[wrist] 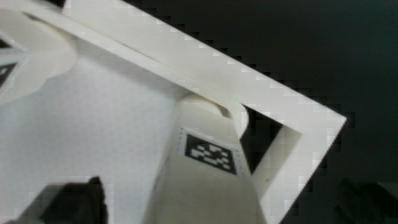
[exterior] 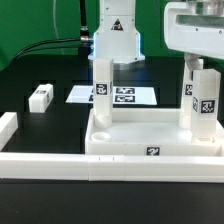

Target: Assemble desk

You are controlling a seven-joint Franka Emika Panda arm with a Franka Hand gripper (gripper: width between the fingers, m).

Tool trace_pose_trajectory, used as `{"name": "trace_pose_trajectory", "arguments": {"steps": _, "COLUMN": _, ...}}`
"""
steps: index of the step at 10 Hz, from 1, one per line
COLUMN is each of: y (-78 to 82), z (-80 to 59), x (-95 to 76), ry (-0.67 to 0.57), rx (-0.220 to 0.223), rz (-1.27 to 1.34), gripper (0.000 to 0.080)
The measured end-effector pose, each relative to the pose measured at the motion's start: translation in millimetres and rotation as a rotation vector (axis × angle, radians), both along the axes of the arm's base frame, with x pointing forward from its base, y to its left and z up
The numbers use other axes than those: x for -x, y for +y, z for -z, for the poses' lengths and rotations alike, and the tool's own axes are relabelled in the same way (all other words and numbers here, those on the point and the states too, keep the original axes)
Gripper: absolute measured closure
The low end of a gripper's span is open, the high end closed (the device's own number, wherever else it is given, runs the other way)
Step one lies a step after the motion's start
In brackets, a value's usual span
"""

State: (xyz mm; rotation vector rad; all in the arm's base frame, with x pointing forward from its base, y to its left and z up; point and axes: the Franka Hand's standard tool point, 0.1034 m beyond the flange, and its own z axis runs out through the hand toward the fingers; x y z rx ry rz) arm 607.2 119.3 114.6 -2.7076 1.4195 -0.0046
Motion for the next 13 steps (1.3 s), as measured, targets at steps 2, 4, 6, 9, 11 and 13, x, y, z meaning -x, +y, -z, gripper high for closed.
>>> {"name": "trace_pose_trajectory", "arguments": {"steps": 2, "y": -5.8, "z": -1.0, "x": -1.3, "ry": -0.012, "rx": 0.026, "rz": -0.267, "gripper": 0.015}}
{"name": "trace_pose_trajectory", "arguments": {"steps": 4, "y": -9.6, "z": -0.1, "x": -3.4, "ry": -0.023, "rx": 0.059, "rz": -0.518, "gripper": 0.015}}
{"name": "trace_pose_trajectory", "arguments": {"steps": 6, "y": -11.0, "z": -2.2, "x": -6.8, "ry": -0.033, "rx": 0.081, "rz": -0.724, "gripper": 0.015}}
{"name": "trace_pose_trajectory", "arguments": {"steps": 9, "y": -13.1, "z": 0.2, "x": -4.6, "ry": -0.04, "rx": 0.097, "rz": -0.922, "gripper": 0.015}}
{"name": "trace_pose_trajectory", "arguments": {"steps": 11, "y": -12.1, "z": 2.2, "x": -2.6, "ry": -0.04, "rx": 0.098, "rz": -0.962, "gripper": 0.015}}
{"name": "trace_pose_trajectory", "arguments": {"steps": 13, "y": -12.9, "z": 2.4, "x": -2.7, "ry": -0.039, "rx": 0.098, "rz": -0.958, "gripper": 0.0262}}
